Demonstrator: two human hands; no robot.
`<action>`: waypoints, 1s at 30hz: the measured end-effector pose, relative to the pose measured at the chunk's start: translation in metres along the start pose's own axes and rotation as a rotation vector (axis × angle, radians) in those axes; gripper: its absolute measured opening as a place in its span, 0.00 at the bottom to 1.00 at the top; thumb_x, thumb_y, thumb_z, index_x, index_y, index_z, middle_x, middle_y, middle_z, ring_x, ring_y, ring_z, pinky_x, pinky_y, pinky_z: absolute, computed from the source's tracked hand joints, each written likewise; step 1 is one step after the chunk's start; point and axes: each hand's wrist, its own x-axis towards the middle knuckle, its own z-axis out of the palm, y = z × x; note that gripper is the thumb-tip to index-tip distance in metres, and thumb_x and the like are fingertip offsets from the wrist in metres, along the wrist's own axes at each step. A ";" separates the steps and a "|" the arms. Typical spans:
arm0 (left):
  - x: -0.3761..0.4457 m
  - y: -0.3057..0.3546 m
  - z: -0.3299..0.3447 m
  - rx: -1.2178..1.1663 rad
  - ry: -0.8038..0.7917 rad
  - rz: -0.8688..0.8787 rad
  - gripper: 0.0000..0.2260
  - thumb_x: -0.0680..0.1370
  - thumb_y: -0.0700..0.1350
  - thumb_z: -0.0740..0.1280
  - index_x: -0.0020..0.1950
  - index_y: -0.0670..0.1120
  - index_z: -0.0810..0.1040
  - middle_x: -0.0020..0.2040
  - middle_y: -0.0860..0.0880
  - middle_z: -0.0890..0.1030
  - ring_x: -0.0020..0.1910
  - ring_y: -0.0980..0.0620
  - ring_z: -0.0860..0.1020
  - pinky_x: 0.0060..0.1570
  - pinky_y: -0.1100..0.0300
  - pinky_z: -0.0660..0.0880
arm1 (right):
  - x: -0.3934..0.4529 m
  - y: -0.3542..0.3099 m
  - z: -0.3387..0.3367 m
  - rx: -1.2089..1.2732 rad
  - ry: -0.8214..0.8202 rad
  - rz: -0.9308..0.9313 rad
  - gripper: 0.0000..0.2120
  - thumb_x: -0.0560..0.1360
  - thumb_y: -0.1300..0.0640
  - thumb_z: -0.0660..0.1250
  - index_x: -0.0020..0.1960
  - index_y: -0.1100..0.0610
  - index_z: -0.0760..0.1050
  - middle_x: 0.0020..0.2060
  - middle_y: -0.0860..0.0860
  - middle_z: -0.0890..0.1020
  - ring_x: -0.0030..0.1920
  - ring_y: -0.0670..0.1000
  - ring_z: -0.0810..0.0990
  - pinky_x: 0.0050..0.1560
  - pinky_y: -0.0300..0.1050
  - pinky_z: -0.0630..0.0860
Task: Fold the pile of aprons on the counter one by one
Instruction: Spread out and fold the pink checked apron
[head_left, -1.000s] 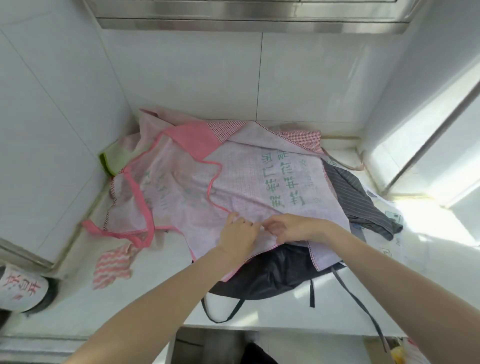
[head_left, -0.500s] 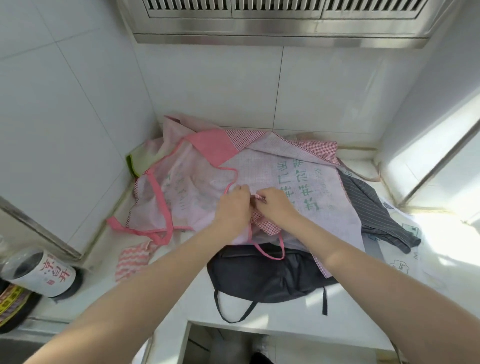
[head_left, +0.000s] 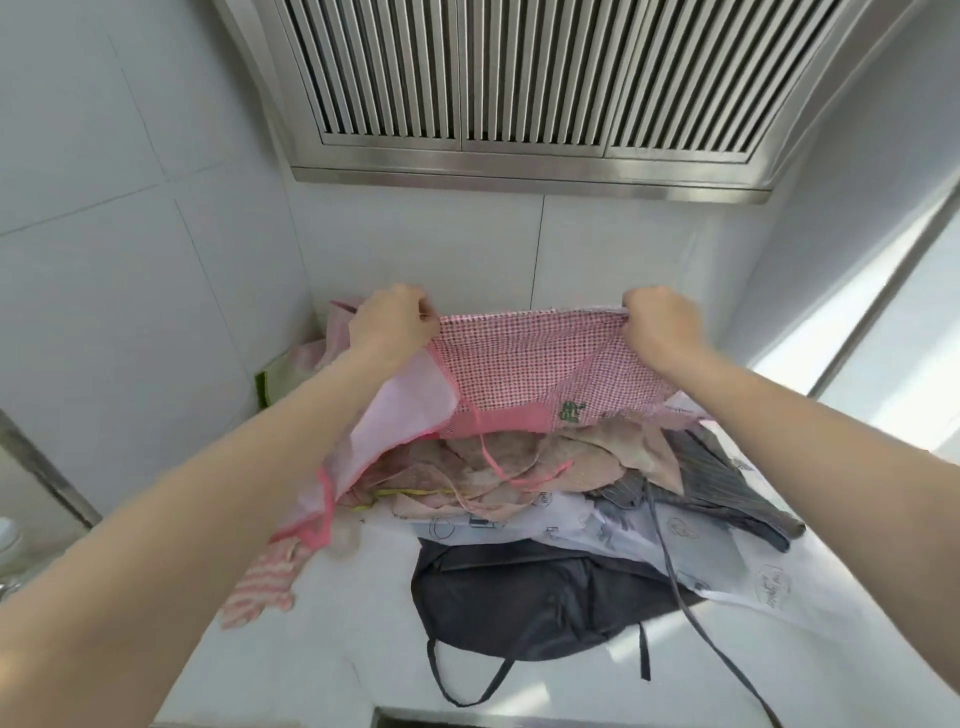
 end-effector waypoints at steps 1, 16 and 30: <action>0.004 0.001 -0.004 -0.022 0.009 -0.004 0.07 0.75 0.40 0.64 0.49 0.43 0.80 0.51 0.43 0.81 0.52 0.42 0.78 0.43 0.57 0.69 | 0.006 0.004 -0.010 -0.015 0.032 -0.003 0.12 0.73 0.67 0.60 0.54 0.68 0.76 0.51 0.67 0.79 0.53 0.66 0.78 0.48 0.53 0.75; -0.050 -0.041 0.038 0.715 -1.266 0.096 0.04 0.78 0.42 0.64 0.52 0.47 0.75 0.35 0.51 0.72 0.31 0.56 0.70 0.30 0.69 0.69 | -0.086 0.027 0.060 -0.101 -1.279 0.075 0.23 0.74 0.67 0.68 0.66 0.70 0.67 0.65 0.62 0.72 0.47 0.56 0.84 0.55 0.53 0.79; -0.016 -0.097 0.133 0.067 -0.549 -0.296 0.18 0.79 0.54 0.60 0.65 0.45 0.72 0.65 0.48 0.74 0.63 0.48 0.72 0.61 0.58 0.64 | -0.025 0.013 0.139 -0.176 -0.594 0.029 0.13 0.78 0.63 0.57 0.62 0.60 0.72 0.57 0.55 0.77 0.57 0.56 0.77 0.50 0.46 0.74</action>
